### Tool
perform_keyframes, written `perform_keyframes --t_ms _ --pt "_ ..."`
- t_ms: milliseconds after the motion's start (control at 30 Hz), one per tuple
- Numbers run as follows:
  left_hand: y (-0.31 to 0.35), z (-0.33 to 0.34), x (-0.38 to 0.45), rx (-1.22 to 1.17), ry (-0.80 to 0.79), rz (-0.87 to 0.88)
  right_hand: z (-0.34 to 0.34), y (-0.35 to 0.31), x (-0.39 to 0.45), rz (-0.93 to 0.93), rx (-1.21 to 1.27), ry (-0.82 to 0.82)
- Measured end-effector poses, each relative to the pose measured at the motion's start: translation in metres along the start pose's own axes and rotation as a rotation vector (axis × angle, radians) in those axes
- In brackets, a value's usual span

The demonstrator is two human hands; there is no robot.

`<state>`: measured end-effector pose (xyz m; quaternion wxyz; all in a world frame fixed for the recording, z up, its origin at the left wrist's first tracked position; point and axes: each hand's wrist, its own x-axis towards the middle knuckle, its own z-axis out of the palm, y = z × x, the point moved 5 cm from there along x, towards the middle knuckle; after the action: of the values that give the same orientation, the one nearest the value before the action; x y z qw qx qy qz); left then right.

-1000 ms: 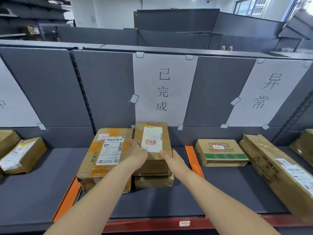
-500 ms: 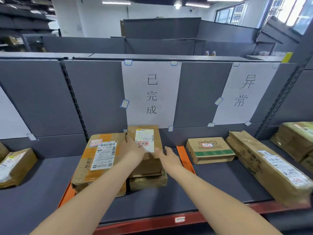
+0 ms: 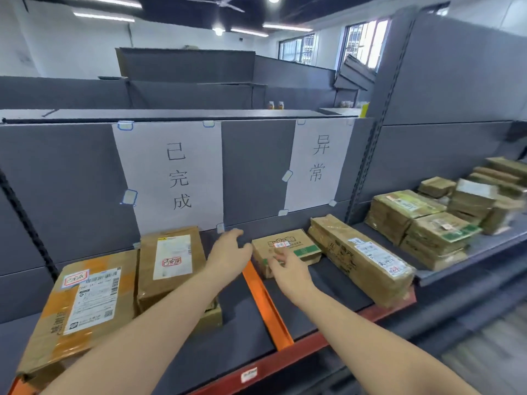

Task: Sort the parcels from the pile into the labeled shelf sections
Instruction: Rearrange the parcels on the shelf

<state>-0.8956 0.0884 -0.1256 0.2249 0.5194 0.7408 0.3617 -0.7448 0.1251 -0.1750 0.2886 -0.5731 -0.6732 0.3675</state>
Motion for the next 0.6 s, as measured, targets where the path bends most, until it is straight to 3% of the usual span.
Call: perform_keyframes --t_ms 600 --pt "0.170 0.205 -0.014 -0.063 -0.356 0.166 -0.239 0.145 -0.023 0.151 0.005 0.317"
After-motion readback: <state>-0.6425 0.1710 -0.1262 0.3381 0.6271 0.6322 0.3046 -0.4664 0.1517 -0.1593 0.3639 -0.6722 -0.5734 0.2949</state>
